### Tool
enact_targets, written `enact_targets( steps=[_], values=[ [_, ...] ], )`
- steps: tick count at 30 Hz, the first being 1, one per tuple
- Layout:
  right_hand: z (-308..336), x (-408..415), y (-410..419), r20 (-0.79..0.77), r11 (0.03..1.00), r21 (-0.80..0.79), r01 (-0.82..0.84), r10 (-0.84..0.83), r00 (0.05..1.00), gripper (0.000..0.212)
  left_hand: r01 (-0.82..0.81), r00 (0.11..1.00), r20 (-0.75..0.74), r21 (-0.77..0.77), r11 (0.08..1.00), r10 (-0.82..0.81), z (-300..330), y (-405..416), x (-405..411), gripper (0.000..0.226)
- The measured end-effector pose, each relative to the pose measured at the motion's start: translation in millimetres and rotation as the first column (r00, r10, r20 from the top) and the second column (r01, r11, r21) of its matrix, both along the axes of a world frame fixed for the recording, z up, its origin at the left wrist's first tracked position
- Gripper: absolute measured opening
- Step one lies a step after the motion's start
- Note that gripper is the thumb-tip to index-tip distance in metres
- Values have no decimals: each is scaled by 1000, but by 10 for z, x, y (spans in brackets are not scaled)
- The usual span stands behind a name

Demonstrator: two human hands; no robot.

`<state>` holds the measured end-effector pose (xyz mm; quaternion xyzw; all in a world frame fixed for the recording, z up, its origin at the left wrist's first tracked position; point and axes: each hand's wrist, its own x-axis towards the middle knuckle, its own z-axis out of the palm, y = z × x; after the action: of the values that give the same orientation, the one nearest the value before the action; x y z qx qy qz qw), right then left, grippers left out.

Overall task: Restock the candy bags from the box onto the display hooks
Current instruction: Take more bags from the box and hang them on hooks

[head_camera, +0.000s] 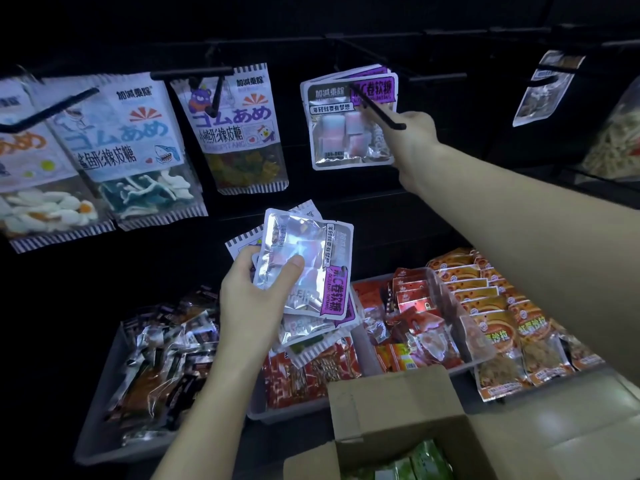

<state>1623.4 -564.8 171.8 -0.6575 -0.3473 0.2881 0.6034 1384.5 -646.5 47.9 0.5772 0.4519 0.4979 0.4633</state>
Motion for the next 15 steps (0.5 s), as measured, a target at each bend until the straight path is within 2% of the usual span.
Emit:
enact_targets(
  steps=[2,6,8,10,11,13,15],
  values=[
    [-1,16,14,23,999,-25,24,-24,999,65,3,1000,11,-2,1000,-3,0,-3,9,13],
    [-55,24,-71,-29,996,-81,38,-40,999,109,-5,1000,22,8,1000,5,12,-17,-4,14],
    [-158,22,-189,-16,989,-112,96,-98,995,114,-6,1000,18,11,1000,5,16,-30,-11,15],
    [-332,4,-348,-32,984,-134,115,-121,992,100,-4,1000,24,10,1000,3,14,-39,-12,15],
    [-426,-25,-436,-52,985,-139,98,-106,993,86,-3,999,34,5,1000,3,19,-46,-13,15],
    [-612,-128,-613,-102,990,-139,33,-48,994,55,-4,999,46,3,1000,4,15,-54,-11,15],
    [-748,-289,-812,-112,986,-146,-75,59,992,44,-3,999,40,8,1000,3,14,-67,-4,15]
  ],
)
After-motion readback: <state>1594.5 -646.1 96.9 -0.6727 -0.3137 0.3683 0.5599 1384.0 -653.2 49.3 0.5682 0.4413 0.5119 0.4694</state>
